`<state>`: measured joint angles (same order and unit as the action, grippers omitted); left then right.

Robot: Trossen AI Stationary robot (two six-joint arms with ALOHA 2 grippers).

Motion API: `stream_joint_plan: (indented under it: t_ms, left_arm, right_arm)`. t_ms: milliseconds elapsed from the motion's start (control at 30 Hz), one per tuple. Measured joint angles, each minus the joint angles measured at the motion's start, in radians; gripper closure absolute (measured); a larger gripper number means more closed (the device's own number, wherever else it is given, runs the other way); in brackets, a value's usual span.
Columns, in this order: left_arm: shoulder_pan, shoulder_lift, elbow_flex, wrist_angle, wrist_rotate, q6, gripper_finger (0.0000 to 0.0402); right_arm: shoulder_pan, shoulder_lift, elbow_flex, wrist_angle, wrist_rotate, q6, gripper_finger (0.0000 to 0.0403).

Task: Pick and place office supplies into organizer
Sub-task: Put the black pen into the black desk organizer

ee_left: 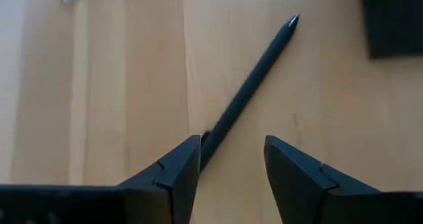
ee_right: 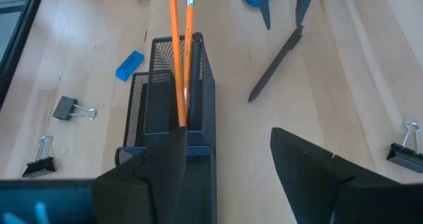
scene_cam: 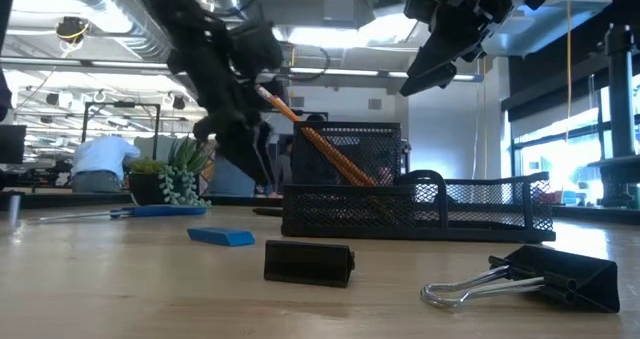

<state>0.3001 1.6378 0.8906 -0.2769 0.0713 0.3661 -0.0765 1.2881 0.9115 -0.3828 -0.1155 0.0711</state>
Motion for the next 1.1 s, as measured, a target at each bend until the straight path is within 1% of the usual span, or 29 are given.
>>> stream_joint_plan:
  t_ms: [200,467,700,967,1100]
  left_arm:
    - [0.021,0.086,0.071,-0.059,-0.076,0.049,0.0242]
    - [0.052,0.171,0.115,-0.116,-0.073,0.067,0.0243]
    - [0.056,0.194,0.117,-0.127,-0.039,0.066,0.0256]
    - [0.050,0.189,0.114,-0.116,-0.038,0.065,0.0282]
    - [0.049,0.189,0.114,-0.117,-0.038,0.018,0.0296]
  right_arm:
    - [0.000,0.000,0.000,-0.003,0.000,0.000,0.0182]
    - [0.000,-0.001,0.000,-0.007,0.000,0.000,0.0182]
    - [0.000,-0.001,0.000,-0.010,0.000,-0.001,0.0182]
    - [0.000,-0.001,0.000,-0.011,0.000,-0.004,0.0182]
    - [0.000,-0.001,0.000,-0.011,0.000,-0.004,0.0182]
